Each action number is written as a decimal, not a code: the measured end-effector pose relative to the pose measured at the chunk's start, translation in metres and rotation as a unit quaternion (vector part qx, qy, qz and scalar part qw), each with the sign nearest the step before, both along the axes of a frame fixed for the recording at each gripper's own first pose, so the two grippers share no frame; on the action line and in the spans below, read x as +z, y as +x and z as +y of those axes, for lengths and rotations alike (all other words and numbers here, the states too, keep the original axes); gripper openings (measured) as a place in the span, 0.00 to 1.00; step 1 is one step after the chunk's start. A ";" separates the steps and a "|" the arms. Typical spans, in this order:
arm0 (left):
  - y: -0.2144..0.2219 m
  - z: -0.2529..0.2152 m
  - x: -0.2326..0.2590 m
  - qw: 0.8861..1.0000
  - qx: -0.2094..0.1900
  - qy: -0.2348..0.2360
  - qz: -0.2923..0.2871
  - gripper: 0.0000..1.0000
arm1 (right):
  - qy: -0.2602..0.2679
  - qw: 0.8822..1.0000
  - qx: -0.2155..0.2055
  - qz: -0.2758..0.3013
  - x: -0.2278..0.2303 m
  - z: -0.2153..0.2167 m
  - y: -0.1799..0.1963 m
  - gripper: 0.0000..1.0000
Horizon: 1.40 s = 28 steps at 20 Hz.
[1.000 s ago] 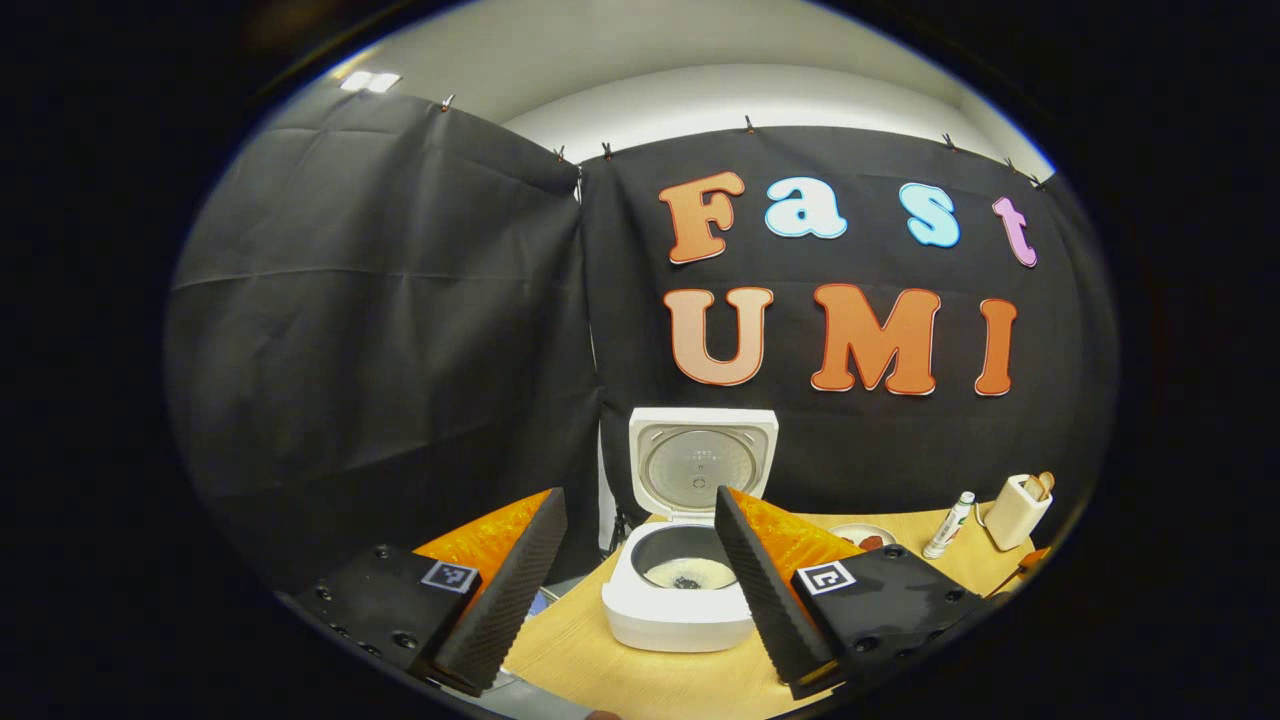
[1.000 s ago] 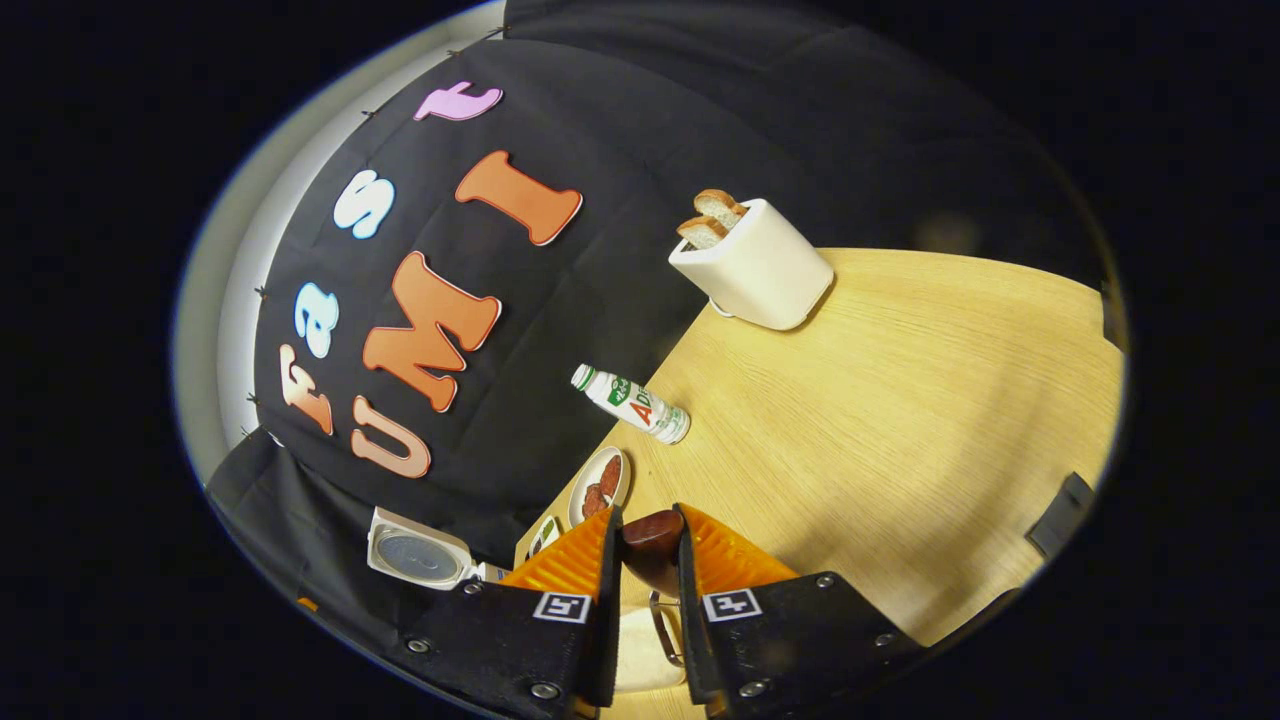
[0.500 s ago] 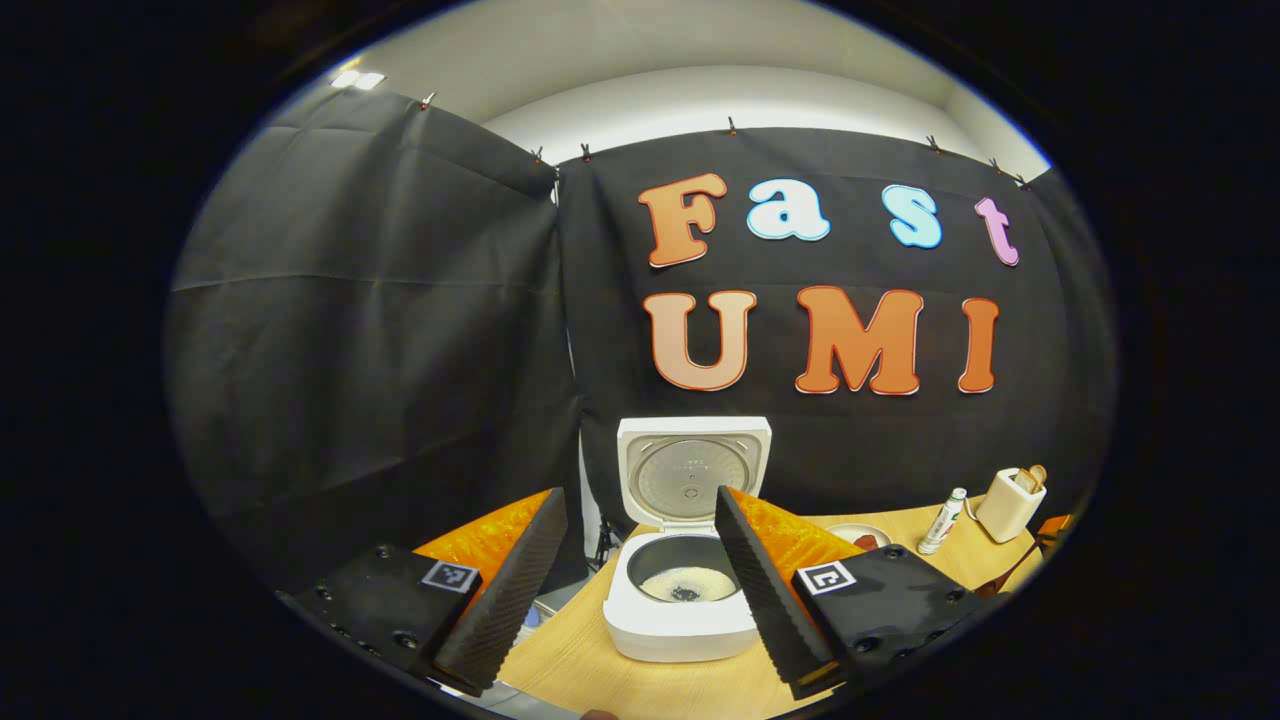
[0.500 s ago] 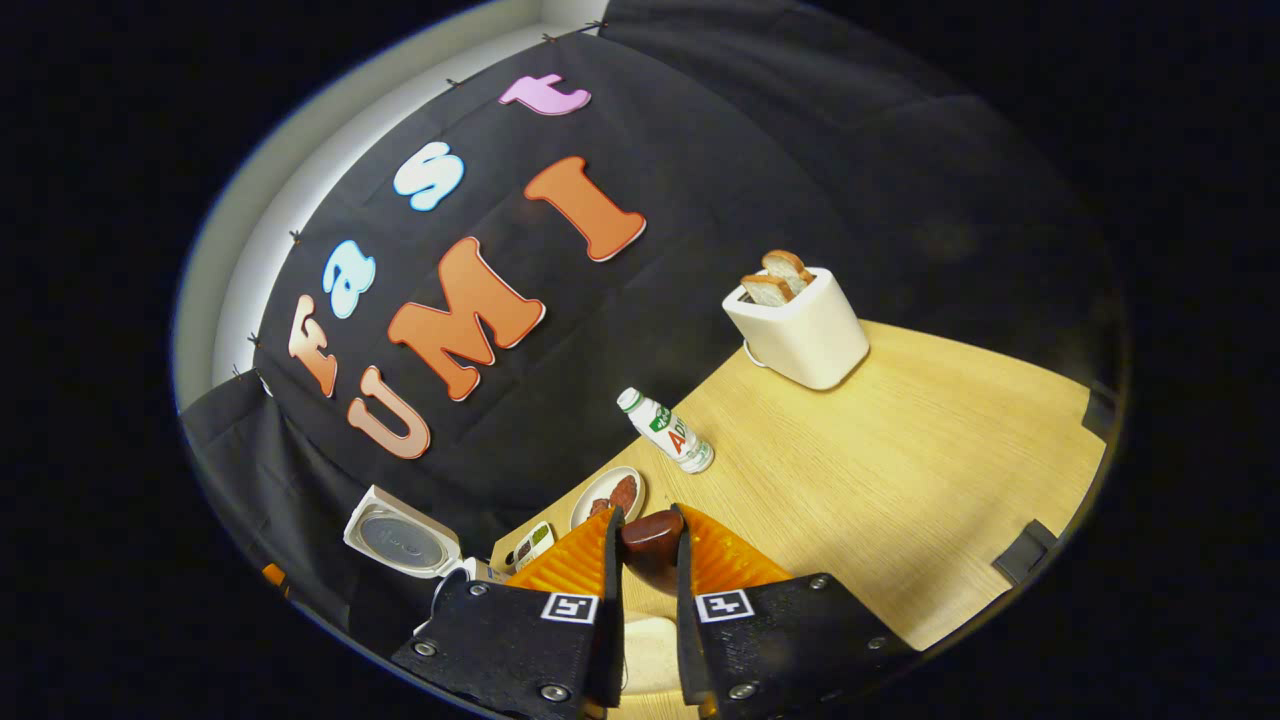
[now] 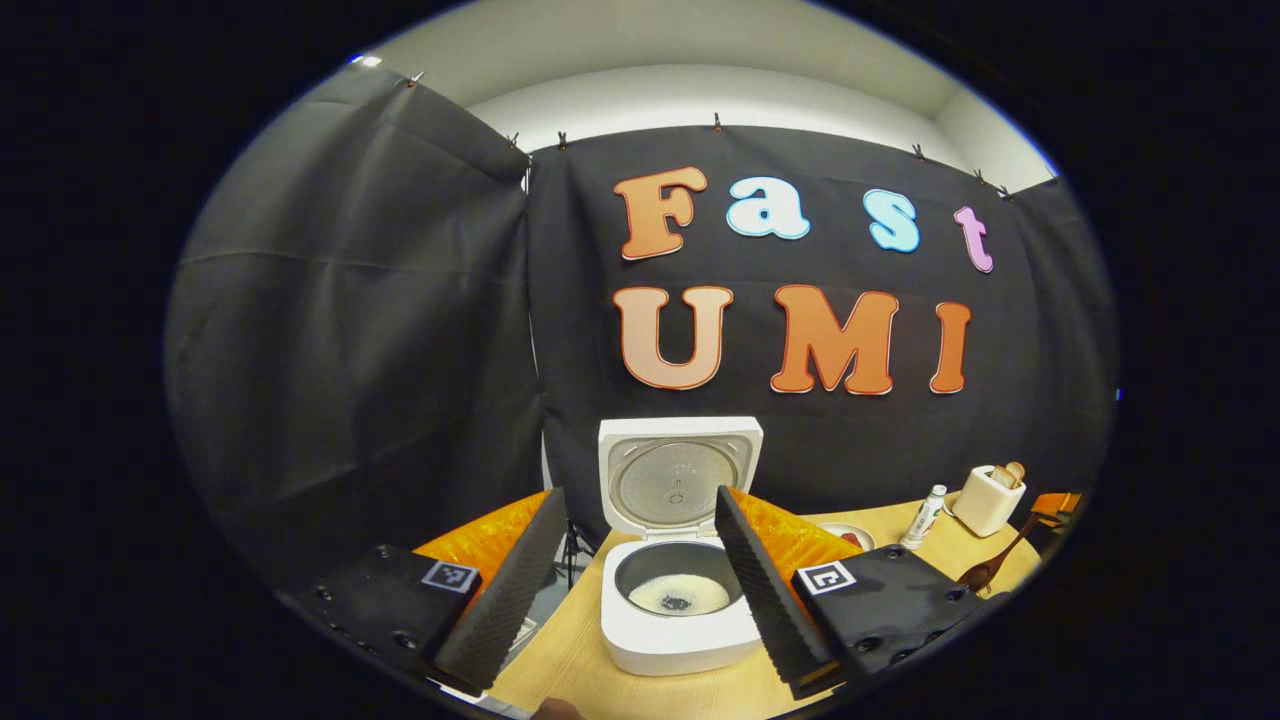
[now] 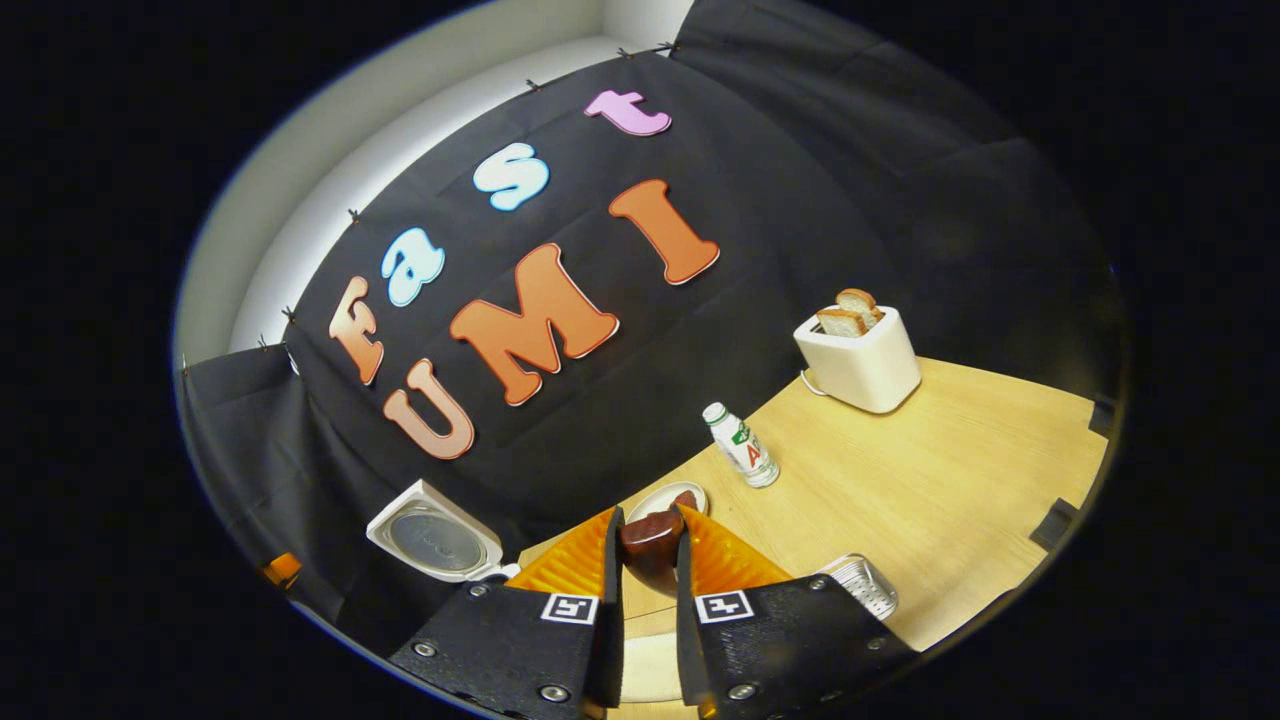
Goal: Close the left gripper, press the button to open the rice cooker; take a wooden spoon from the chopstick holder with the right hand, scoop a spoonful of rice and pour it into the rice cooker, then put the wooden spoon back into the chopstick holder.
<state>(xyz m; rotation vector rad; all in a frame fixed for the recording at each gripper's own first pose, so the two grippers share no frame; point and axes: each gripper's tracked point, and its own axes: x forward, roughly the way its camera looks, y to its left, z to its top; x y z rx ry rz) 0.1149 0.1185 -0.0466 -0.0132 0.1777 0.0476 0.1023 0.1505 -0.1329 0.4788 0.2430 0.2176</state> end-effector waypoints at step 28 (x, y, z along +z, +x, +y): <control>0.027 0.055 -0.029 0.999 -0.024 0.040 0.013 1.00 | 0.191 0.976 -0.036 0.099 -0.144 0.077 0.002 0.21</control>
